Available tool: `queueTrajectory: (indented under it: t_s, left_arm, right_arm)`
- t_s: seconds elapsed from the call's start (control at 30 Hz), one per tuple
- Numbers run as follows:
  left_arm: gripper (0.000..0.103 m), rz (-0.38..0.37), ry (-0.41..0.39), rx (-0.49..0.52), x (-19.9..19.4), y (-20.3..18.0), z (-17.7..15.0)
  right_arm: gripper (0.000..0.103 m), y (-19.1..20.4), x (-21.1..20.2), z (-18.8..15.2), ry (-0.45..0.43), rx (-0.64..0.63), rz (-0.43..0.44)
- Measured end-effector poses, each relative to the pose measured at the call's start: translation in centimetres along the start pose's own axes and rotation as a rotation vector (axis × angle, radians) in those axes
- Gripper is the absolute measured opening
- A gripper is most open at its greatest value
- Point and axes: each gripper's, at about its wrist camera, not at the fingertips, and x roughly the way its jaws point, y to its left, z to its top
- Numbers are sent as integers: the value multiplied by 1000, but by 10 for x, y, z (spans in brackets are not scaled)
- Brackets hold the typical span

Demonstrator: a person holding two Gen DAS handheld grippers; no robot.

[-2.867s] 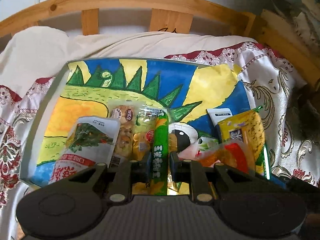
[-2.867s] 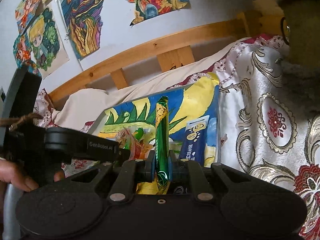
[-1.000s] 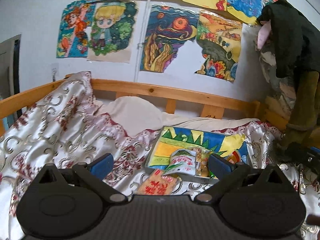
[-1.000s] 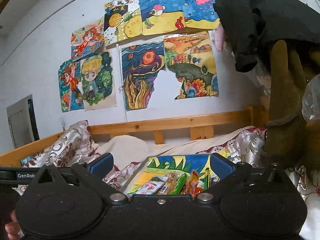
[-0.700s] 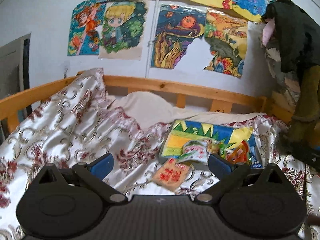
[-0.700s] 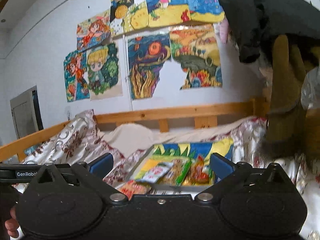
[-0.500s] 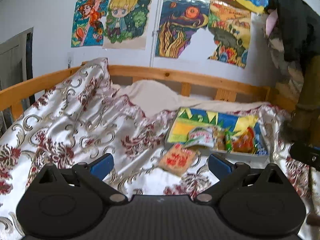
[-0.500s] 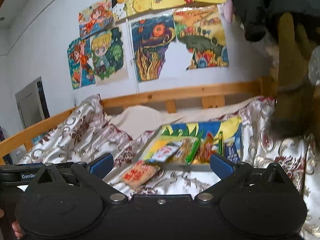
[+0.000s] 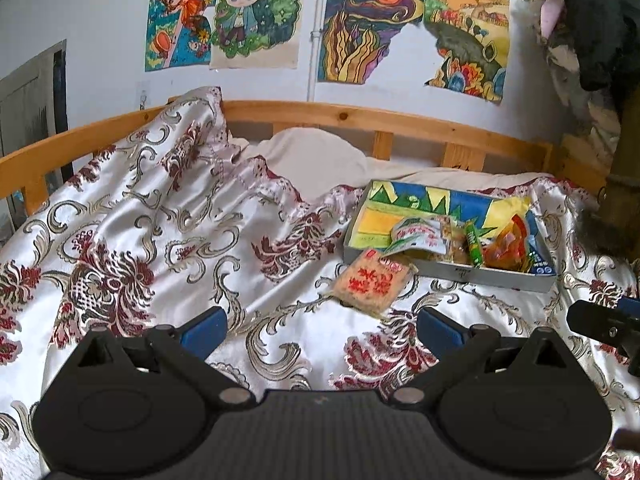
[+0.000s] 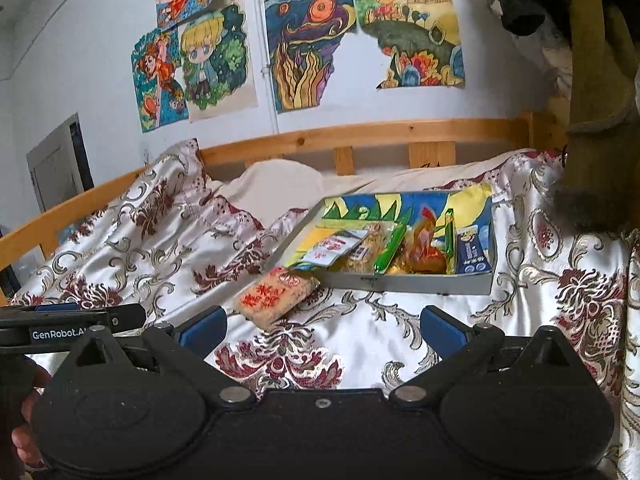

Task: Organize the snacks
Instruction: 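Lift both tools away from the tin back above the bed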

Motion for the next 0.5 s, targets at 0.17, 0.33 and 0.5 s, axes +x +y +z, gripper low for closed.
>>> queueTrajectory:
  t_s: [0.17, 0.33, 0.5]
  left_arm:
    - [103, -1, 20, -5, 7, 3, -4]
    - [103, 6, 36, 3, 15, 5, -7]
    - [103, 6, 50, 0, 21, 7, -9]
  right_arm:
    - [102, 1, 10, -8, 29, -2, -5]
    - [102, 0, 19, -15, 50, -1, -7]
    - [102, -3, 24, -20, 58, 7, -12]
